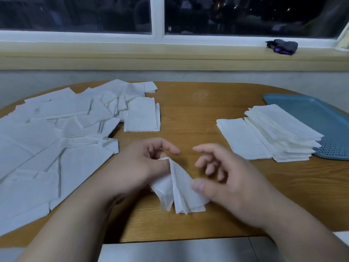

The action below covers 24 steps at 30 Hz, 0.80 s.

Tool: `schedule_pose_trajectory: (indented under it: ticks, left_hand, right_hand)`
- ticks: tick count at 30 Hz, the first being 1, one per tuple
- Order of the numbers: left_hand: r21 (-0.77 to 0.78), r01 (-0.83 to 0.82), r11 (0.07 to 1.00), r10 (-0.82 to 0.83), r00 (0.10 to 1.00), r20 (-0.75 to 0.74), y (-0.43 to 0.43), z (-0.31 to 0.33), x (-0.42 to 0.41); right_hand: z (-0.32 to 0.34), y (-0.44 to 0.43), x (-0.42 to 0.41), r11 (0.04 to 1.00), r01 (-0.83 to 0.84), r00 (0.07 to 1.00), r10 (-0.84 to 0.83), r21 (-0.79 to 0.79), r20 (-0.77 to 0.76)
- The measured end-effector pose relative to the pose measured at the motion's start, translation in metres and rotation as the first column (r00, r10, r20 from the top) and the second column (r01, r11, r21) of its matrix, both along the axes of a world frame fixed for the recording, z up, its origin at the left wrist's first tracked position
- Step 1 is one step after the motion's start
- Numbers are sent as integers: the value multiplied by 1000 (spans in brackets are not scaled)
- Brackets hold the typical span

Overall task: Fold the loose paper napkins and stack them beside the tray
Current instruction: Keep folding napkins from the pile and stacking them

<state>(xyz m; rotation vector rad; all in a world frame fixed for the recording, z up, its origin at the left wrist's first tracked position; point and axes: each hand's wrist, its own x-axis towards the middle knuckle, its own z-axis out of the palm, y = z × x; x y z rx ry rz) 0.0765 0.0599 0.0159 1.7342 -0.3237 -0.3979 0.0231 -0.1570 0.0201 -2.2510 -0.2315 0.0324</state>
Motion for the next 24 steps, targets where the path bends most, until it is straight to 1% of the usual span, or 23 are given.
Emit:
schedule_pose_trajectory:
  ticks: [2, 3, 5, 8, 10, 12, 13, 15, 17, 20, 22, 24]
  left_hand:
    - [22, -16, 1000, 16, 1000, -6, -1, -1, 0]
    - [25, -26, 999, 26, 1000, -9, -1, -1, 0]
    - [15, -49, 999, 50, 999, -18, -2, 0, -1]
    - [26, -67, 997, 68, 998, -12, -2, 2, -3]
    - [36, -69, 997, 70, 998, -1, -1, 4, -5]
    - [52, -66, 997, 65, 998, 9, 2, 4, -5]
    - [63, -60, 996, 59, 998, 13, 4, 4, -4]
    - [82, -32, 996, 30, 999, 17, 10, 5, -4]
    - [85, 0, 996, -1, 1000, 10, 16, 7, -4]
    - [43, 35, 998, -34, 999, -22, 25, 12, -5]
    - [8, 52, 999, -51, 998, -37, 28, 14, -6]
    - [19, 52, 998, -51, 998, -41, 30, 13, -6]
  right_hand:
    - [1, 9, -7, 981, -37, 999, 42, -192, 22]
    - [2, 14, -11, 968, -43, 998, 55, -247, 42]
    - [2, 28, -18, 956, -11, 993, 45, -293, 108]
    - [-9, 41, -22, 938, 82, 948, 31, -338, 316]
    - [-14, 42, -19, 928, 116, 930, 24, -353, 367]
    - [-12, 39, -16, 942, 144, 950, -45, -303, 309]
    - [-9, 36, -15, 960, 153, 964, -92, -235, 248]
    - [0, 32, -13, 986, 167, 981, -163, -25, 109]
    - [8, 28, -9, 975, 170, 985, -174, 141, 19]
    - [16, 20, -3, 939, 172, 985, -158, 299, -69]
    - [16, 15, 0, 911, 190, 980, -154, 365, -126]
    - [12, 12, 2, 921, 193, 979, -156, 337, -134]
